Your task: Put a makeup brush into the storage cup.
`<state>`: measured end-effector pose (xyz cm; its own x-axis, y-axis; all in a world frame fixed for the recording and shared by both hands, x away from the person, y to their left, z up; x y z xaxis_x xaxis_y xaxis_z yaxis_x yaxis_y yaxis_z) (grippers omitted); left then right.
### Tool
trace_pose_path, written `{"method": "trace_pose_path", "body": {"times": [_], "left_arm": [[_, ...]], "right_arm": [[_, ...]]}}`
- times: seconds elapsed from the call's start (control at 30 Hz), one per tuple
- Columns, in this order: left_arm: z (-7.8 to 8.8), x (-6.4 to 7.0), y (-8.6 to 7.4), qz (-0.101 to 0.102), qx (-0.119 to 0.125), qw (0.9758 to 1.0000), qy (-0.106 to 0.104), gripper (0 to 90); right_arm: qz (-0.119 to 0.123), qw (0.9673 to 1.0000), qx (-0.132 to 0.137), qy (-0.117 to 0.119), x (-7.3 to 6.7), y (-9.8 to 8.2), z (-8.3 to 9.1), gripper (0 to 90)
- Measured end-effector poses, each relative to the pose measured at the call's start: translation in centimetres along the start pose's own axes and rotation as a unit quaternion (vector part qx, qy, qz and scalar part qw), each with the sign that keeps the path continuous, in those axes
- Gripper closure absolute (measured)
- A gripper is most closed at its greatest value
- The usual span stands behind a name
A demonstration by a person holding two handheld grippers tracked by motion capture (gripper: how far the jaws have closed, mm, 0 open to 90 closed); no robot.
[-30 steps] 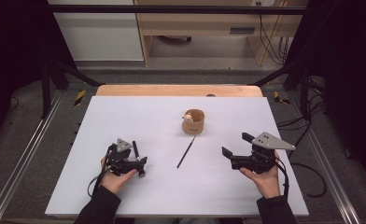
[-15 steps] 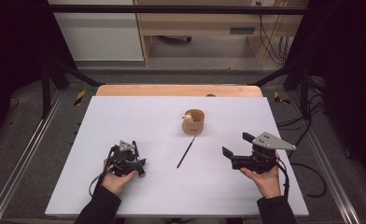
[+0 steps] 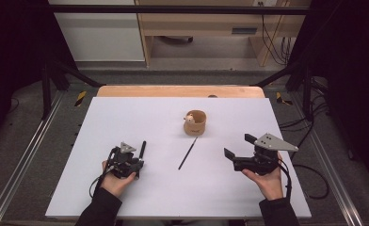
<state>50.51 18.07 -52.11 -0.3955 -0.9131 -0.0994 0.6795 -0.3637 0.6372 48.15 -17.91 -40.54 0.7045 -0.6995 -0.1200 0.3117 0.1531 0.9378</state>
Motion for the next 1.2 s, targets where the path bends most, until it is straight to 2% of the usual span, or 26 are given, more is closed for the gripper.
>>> {"method": "trace_pose_path", "body": {"times": [0.23, 0.5, 0.57, 0.63, 0.67, 0.77, 0.93, 1.0, 1.03, 1.07, 1.2], "left_arm": [[0.1, -0.1, -0.1, -0.015, -0.006, 0.9999, 0.0, 76.3], [0.2, -0.1, -0.1, -0.027, -0.01, 0.9996, -0.003, 75.7], [0.3, -0.3, 0.1, -0.026, -0.01, 0.9996, 0.0, 66.4], [0.7, -0.5, 0.5, -0.022, -0.001, 0.9998, -0.003, 64.9], [0.9, -0.7, 0.8, -0.023, 0.001, 0.9997, -0.005, 59.9], [1.5, -0.9, 1.7, -0.028, 0.0, 0.9996, -0.008, 54.6], [1.6, -0.9, 2.7, -0.047, -0.024, 0.9985, -0.016, 49.7], [1.4, -1.0, 3.1, -0.067, -0.042, 0.9969, -0.008, 48.2], [1.2, -0.9, 3.2, -0.068, -0.048, 0.9965, -0.008, 47.8], [1.1, -1.0, 3.3, -0.078, -0.057, 0.9953, -0.008, 47.8], [0.5, -0.5, 3.7, -0.094, -0.084, 0.992, -0.008, 49.0]], "right_arm": [[-0.002, 1.0, 0.001, 0.0, 0.0, 0.0, 0.0, 8.3], [0.0, 1.0, 0.0, 0.001, 0.0, 0.0, 0.0, 8.3], [0.0, 1.0, 0.0, 0.001, 0.0, 0.0, 0.0, 8.2], [-0.002, 1.0, 0.0, 0.0, 0.0, 0.0, 0.1, 8.2], [-0.002, 1.0, 0.001, 0.0, 0.1, 0.0, 0.1, 8.3], [-0.004, 1.0, 0.001, 0.001, 0.1, 0.1, 0.1, 8.3], [-0.004, 1.0, 0.0, 0.002, 0.1, 0.1, 0.2, 8.2], [-0.006, 1.0, 0.001, 0.001, 0.2, 0.2, 0.3, 8.2], [-0.005, 1.0, 0.0, 0.001, 0.2, 0.2, 0.3, 8.1], [-0.005, 1.0, 0.0, 0.001, 0.2, 0.2, 0.3, 8.1], [-0.005, 1.0, 0.001, 0.002, 0.2, 0.2, 0.4, 8.1]]}}
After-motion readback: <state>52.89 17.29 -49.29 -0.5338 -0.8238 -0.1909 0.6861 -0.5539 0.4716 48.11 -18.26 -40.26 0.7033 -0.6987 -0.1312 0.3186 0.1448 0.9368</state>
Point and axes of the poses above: each handheld gripper's, and its own axes: z roughly backward along the jaws, y roughly out of its top, x roughly to its right, the point moved 7 cm from there along -z, roughly forward along the jaws, and after that the axes turned 10 degrees about y, right-handed, at the moved point
